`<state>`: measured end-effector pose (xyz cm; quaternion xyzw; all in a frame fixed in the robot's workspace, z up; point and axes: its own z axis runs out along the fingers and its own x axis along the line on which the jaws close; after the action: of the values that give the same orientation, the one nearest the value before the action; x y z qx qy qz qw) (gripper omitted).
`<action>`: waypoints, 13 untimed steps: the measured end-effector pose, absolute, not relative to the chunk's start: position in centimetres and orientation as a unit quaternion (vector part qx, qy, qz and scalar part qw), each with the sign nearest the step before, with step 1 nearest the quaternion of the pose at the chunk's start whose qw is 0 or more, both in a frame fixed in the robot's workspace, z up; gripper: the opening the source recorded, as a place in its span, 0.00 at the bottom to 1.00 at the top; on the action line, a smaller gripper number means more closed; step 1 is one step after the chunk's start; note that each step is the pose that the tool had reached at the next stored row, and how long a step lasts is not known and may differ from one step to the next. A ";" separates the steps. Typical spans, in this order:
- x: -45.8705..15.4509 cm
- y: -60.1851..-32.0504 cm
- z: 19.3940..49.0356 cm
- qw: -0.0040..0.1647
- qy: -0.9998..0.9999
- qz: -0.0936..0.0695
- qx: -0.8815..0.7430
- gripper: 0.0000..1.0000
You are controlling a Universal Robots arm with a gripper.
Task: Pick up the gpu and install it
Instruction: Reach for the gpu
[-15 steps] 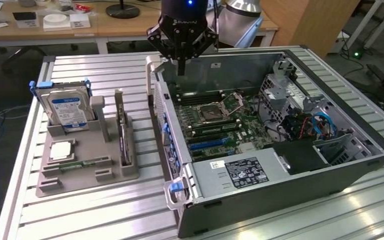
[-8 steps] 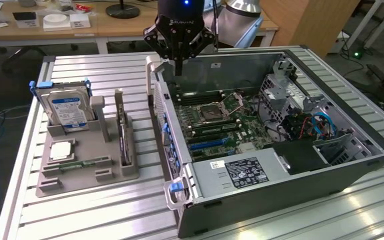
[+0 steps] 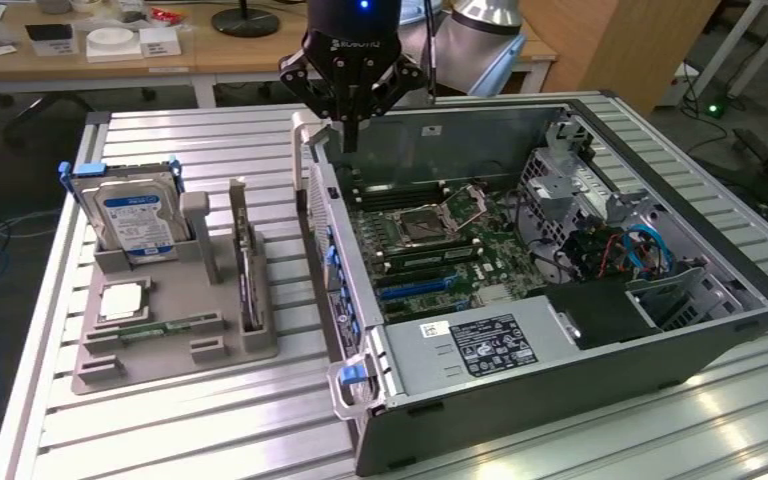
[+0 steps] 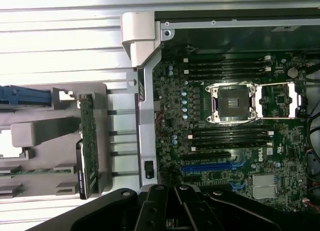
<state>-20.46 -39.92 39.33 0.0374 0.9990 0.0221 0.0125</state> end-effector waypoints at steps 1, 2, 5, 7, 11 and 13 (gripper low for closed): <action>-20.5 -39.9 39.3 0.012 0.999 0.022 0.037 0.11; -20.6 -39.9 39.3 0.013 0.999 0.022 0.037 0.11; -20.9 -39.9 39.3 0.012 0.999 0.022 0.037 0.11; -21.1 -39.9 39.3 0.012 0.999 0.022 0.037 0.11; -21.4 -39.9 39.3 0.013 0.999 0.022 0.037 0.11; -21.6 -39.9 39.3 0.012 0.999 0.022 0.037 0.11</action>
<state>-21.59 -39.95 39.33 0.0374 0.9990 0.0221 0.0125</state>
